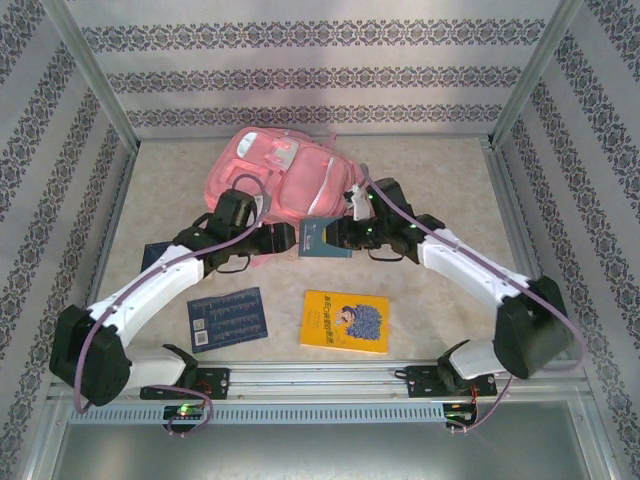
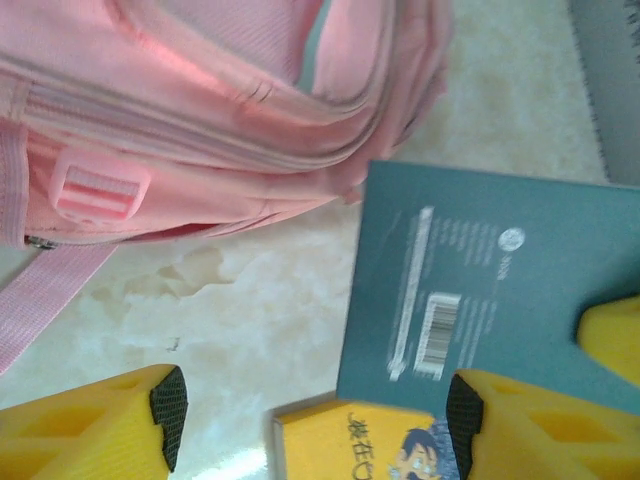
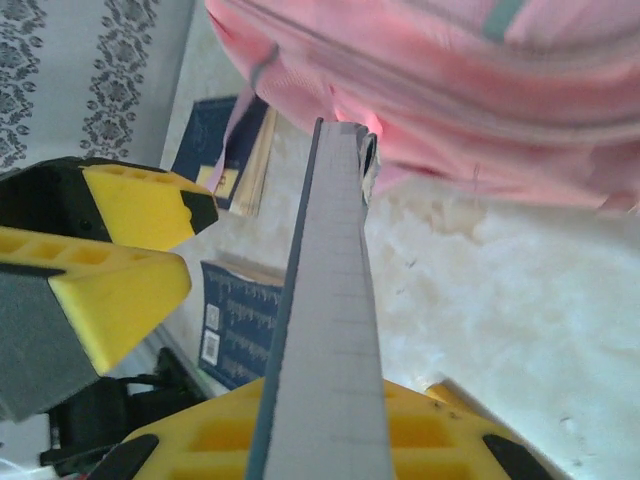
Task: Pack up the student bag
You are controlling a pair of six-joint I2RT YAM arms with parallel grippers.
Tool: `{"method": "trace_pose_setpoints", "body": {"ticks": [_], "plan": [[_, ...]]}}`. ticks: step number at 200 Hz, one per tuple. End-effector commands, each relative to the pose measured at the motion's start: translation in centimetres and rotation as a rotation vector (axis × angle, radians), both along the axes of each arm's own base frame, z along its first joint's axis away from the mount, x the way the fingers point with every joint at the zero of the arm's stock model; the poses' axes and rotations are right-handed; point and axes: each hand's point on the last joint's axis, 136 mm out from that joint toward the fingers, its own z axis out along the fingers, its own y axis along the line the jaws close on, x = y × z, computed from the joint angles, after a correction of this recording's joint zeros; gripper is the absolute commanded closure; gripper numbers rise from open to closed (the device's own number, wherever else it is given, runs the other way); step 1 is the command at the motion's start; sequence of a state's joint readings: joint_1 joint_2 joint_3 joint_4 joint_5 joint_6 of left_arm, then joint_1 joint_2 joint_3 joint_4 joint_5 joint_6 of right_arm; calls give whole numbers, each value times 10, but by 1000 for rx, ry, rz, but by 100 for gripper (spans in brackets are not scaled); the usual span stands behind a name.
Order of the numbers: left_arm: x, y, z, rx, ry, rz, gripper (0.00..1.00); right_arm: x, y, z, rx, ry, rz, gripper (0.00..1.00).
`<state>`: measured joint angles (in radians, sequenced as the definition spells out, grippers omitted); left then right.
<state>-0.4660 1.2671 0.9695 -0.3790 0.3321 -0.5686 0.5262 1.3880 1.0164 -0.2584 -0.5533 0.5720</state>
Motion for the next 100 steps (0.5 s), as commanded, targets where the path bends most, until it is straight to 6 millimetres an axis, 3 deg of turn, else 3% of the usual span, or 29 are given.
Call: {"method": "trace_pose_setpoints", "body": {"ticks": [1, 26, 57, 74, 100], "plan": [[1, 0, 33, -53, -18, -1, 31, 13, -21, 47, -144, -396, 12, 100], [5, -16, 68, -212, -3, 2, 33, 7, -25, 71, -355, -748, 123, 100], [13, -35, 104, -401, 26, 11, 34, 5, -30, 89, -629, -1035, 203, 99], [18, -48, 124, -498, 40, -18, 34, -6, -22, 89, -795, -1213, 315, 97], [21, -55, 147, -546, 39, -44, 33, -8, -23, 96, -960, -1354, 344, 97]]}}
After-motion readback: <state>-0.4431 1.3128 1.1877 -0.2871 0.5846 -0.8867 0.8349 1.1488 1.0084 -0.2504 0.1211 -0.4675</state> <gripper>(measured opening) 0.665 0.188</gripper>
